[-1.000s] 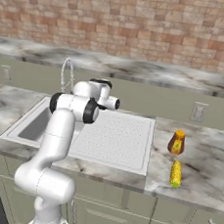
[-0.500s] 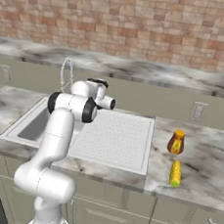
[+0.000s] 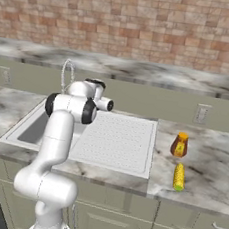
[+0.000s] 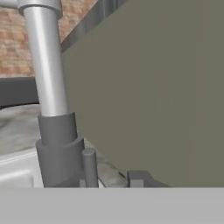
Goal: Turn on the sink faucet. Then move the corn from the counter to the sink. Turn off the sink. Move the vegetable from the sink to the pot next to the stove. Finally move the pot to the rear left burner.
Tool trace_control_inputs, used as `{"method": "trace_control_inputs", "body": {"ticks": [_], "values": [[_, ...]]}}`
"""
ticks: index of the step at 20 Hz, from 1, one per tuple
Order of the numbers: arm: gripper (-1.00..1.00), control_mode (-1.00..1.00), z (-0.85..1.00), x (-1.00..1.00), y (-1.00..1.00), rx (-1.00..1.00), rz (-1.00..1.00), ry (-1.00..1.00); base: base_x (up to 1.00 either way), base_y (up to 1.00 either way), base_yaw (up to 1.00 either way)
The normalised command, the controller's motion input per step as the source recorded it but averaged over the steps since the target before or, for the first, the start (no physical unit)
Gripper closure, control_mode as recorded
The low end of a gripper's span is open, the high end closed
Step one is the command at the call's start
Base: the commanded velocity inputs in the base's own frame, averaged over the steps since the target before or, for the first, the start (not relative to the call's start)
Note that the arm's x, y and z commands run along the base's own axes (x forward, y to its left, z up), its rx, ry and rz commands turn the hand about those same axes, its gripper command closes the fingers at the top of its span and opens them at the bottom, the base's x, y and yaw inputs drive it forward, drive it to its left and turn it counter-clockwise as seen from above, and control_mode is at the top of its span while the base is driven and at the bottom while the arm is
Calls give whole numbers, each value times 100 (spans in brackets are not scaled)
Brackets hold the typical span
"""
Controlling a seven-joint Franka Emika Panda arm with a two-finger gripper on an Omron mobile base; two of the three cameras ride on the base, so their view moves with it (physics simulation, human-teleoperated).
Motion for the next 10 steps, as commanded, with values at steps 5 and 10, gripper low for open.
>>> {"method": "trace_control_inputs", "body": {"ticks": [5,10], "values": [[100,-100,0,13,-7,0,-11,0,0,0,0],[100,-100,-5,8,-45,6,-17,0,0,0,0]]}}
